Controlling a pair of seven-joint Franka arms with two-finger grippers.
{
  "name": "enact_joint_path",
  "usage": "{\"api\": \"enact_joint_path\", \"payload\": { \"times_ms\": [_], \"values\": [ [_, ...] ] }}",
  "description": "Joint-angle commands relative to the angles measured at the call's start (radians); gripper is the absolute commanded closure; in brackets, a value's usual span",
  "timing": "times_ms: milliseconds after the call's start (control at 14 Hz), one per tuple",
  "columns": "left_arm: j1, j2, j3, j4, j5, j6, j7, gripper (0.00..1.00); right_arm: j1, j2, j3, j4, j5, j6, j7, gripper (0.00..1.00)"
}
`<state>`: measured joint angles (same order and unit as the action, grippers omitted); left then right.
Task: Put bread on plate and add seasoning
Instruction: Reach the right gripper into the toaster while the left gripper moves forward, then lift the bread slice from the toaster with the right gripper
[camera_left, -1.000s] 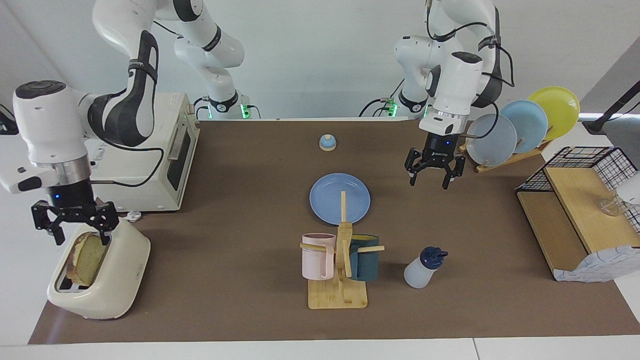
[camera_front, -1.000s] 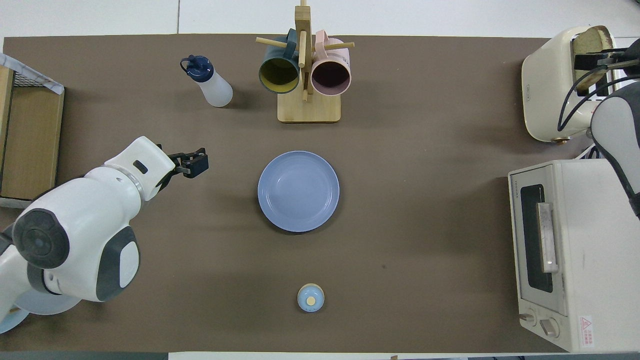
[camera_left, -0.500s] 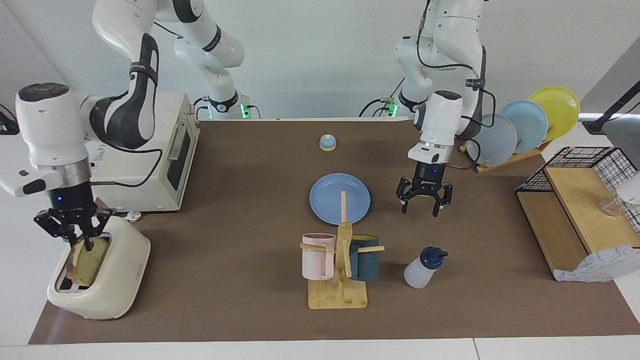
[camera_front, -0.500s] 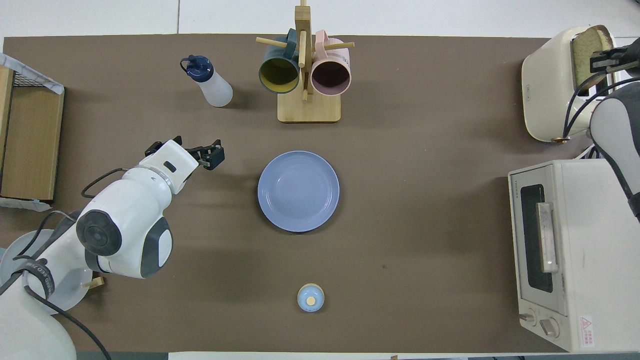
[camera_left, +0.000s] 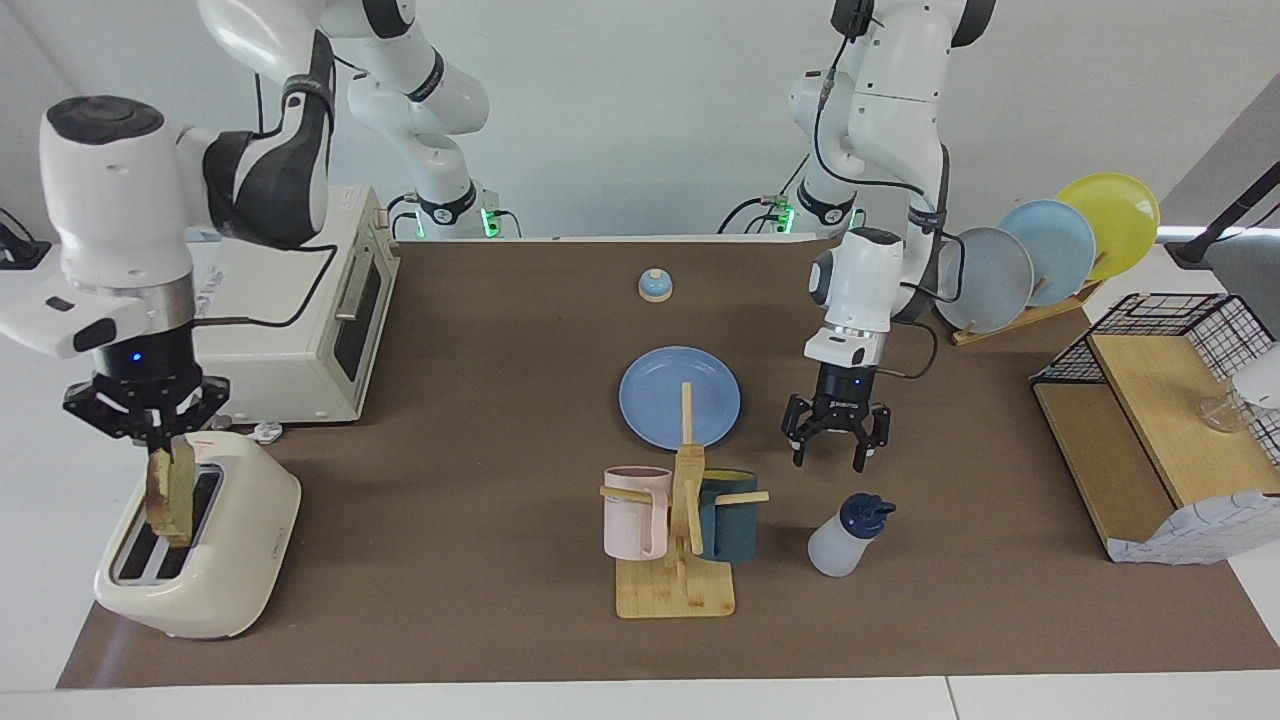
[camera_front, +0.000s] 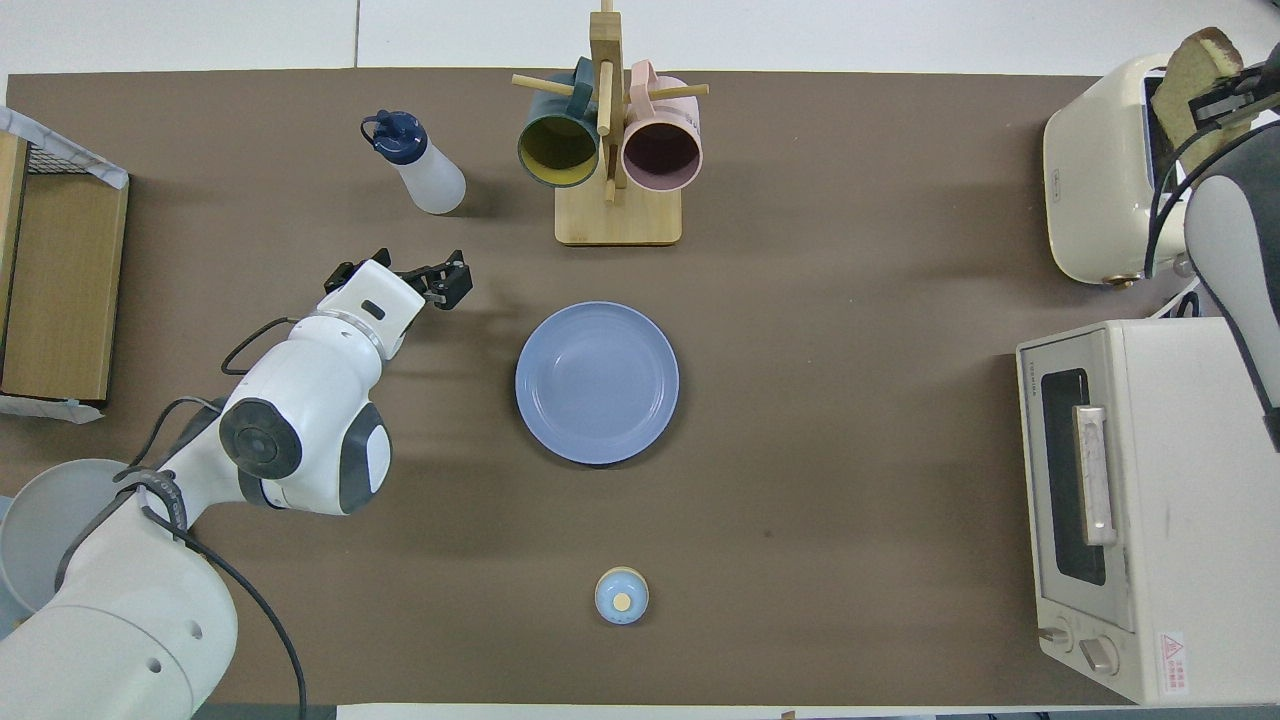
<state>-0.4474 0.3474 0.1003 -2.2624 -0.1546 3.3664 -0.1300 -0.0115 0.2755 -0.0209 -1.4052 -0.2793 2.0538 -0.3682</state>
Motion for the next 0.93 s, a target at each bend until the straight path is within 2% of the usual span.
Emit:
{"api": "enact_joint_path", "payload": {
  "times_ms": [0,71,214,286,429,500,857],
  "values": [
    [-0.221,0.097,0.225,0.06,-0.066,0.067,-0.003,0.0,0.137,-0.114,0.009,-0.009,-0.017,-0.21,0.005,1.0],
    [-0.259,0.111,0.27,0.073,-0.066,0.064,0.0,0.0,0.178,-0.137,0.013,-0.011,-0.009,-0.287,0.027,1.0],
    [-0.287,0.125,0.3,0.086,-0.066,0.06,0.001,0.0,0.269,-0.15,0.016,-0.02,-0.001,-0.337,0.156,1.0],
    [-0.289,0.133,0.3,0.096,-0.066,0.059,0.001,0.0,0.315,-0.174,0.022,-0.068,0.018,-0.334,0.258,1.0],
    [-0.301,0.146,0.302,0.106,-0.066,0.059,0.001,0.0,0.372,-0.217,0.024,-0.157,0.144,-0.311,0.464,1.0],
    [-0.303,0.15,0.302,0.109,-0.066,0.06,0.0,0.0,0.402,-0.241,0.024,-0.21,0.205,-0.27,0.55,1.0],
    [-0.317,0.188,0.302,0.176,-0.118,0.059,0.001,0.0,0.516,-0.347,0.026,-0.501,0.293,0.043,0.744,1.0]
  ]
}}
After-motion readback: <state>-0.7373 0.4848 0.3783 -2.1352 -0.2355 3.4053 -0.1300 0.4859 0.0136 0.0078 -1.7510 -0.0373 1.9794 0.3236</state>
